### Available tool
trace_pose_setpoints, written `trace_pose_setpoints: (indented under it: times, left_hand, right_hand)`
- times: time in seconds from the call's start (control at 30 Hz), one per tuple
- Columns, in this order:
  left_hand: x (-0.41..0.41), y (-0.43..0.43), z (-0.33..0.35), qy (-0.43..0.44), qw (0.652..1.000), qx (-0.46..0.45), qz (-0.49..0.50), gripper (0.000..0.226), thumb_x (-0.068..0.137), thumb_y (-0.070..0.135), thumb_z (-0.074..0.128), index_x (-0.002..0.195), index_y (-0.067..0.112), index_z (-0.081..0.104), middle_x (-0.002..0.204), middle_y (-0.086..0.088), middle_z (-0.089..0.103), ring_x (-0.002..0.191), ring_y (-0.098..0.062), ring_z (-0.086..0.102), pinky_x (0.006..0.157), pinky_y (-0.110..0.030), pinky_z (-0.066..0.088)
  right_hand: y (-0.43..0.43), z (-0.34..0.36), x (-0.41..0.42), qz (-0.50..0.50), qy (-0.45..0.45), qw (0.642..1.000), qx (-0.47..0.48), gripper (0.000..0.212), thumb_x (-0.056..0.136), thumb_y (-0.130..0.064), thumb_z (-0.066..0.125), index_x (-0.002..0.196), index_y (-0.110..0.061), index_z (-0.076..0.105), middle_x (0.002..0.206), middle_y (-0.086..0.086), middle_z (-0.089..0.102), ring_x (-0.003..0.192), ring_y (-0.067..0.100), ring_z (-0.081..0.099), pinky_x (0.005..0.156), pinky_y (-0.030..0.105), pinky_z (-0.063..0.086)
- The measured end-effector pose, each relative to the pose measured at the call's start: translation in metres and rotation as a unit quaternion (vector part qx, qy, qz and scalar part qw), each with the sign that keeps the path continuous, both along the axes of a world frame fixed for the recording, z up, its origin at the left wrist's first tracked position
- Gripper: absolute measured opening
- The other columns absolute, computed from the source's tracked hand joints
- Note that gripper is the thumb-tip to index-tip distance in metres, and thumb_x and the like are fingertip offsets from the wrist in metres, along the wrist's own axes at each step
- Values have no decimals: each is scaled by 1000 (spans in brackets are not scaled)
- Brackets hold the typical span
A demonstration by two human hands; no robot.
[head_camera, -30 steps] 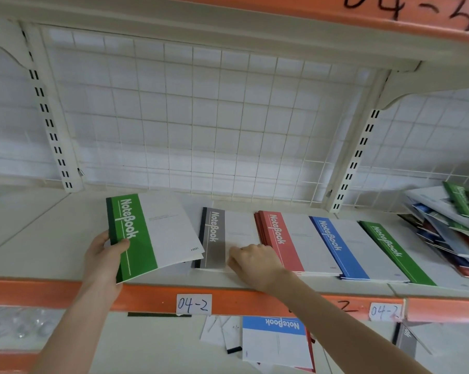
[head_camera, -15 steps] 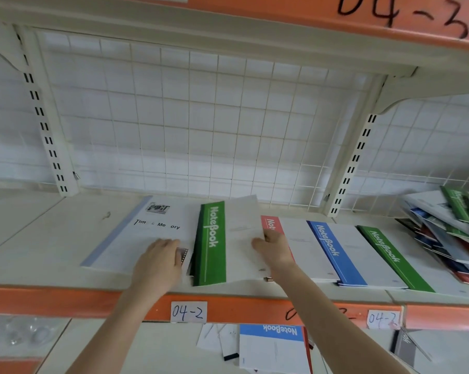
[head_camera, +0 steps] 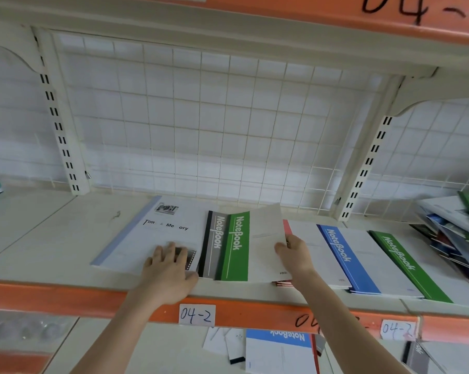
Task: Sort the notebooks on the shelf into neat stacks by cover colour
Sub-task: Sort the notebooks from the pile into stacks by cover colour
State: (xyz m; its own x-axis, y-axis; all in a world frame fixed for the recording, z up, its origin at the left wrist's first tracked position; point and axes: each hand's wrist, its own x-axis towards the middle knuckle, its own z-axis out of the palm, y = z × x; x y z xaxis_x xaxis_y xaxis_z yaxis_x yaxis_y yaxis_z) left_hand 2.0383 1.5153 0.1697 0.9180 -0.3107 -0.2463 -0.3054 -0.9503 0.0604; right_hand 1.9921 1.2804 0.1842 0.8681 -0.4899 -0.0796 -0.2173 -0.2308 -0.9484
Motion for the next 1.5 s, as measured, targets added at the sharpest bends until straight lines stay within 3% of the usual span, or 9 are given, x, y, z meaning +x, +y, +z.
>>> trace_pose_setpoints:
  times: [0.2, 0.37, 0.53, 0.73, 0.87, 1.0, 1.17, 1.37, 1.5]
  left_hand:
    - [8, 11, -3, -2, 999, -13, 29, 60, 98, 42, 23, 151, 19, 5, 158, -12, -5, 144, -34, -1, 115, -41, 11]
    - [12, 22, -2, 17, 999, -7, 37, 60, 99, 40, 21, 151, 17, 2, 157, -13, -6, 143, -37, -1, 116, -41, 11]
    - [6, 26, -1, 15, 999, 13, 49, 60, 99, 39, 19, 151, 16, 1, 157, -17, -4, 142, -40, 1, 116, -40, 11]
    - [8, 22, -3, 0, 997, 38, 63, 69, 96, 45, 27, 150, 12, 4, 155, -20, 5, 138, -44, 12, 114, -43, 18]
    - [4, 16, 3, -39, 995, 83, 27, 51, 98, 32, 26, 144, 10, 22, 140, -23, 33, 124, -40, 38, 103, -39, 35]
    - [3, 15, 10, -132, 990, 38, -20, 48, 91, 1, 31, 136, 16, 35, 118, -8, 60, 104, -26, 59, 77, -30, 43]
    - [0, 23, 7, -182, 983, -2, -21, 66, 91, -2, 38, 145, 34, 26, 128, 4, 57, 111, -20, 57, 85, -28, 46]
    - [-15, 16, 16, -197, 980, 27, 11, 65, 87, -4, 36, 144, 27, 30, 121, -1, 59, 110, -23, 57, 85, -29, 45]
    - [-16, 17, 12, -206, 977, 41, 43, 63, 90, -1, 34, 146, 27, 25, 122, 0, 57, 111, -22, 58, 85, -29, 46]
  right_hand:
    - [3, 0, -1, 36, 11, 999, 9, 32, 93, 2, 35, 115, -16, 49, 112, 5, 60, 100, 30, 59, 69, 32, 51]
    - [-2, 7, -7, 27, 0, 999, 47, 24, 94, 1, 35, 105, -15, 49, 100, 5, 61, 88, 26, 59, 66, 31, 51]
    - [-7, 10, -14, 20, 2, 998, 58, 19, 96, -1, 37, 104, -15, 47, 98, 4, 58, 96, 31, 58, 78, 40, 51]
    - [-9, 14, -16, 6, -4, 998, 70, 19, 96, -1, 37, 105, -13, 47, 95, 4, 58, 94, 31, 58, 76, 41, 51]
    - [-10, 18, -17, 8, 0, 998, 55, 18, 96, -2, 38, 106, -14, 46, 96, 3, 58, 88, 28, 58, 65, 34, 50]
    - [-11, 20, -17, 12, -1, 998, 56, 18, 96, -1, 37, 106, -13, 46, 97, 6, 58, 87, 29, 58, 69, 35, 51]
    - [-9, 18, -16, 13, -5, 997, 82, 20, 95, 2, 36, 104, -11, 49, 90, 6, 60, 76, 24, 57, 61, 31, 49]
    - [-7, 13, -13, 15, -4, 995, 100, 22, 94, 3, 37, 105, -10, 51, 92, 7, 60, 86, 31, 58, 68, 38, 51]
    - [-6, 11, -12, 16, -5, 994, 105, 22, 94, 4, 38, 101, -10, 53, 93, 9, 61, 82, 28, 59, 76, 43, 52]
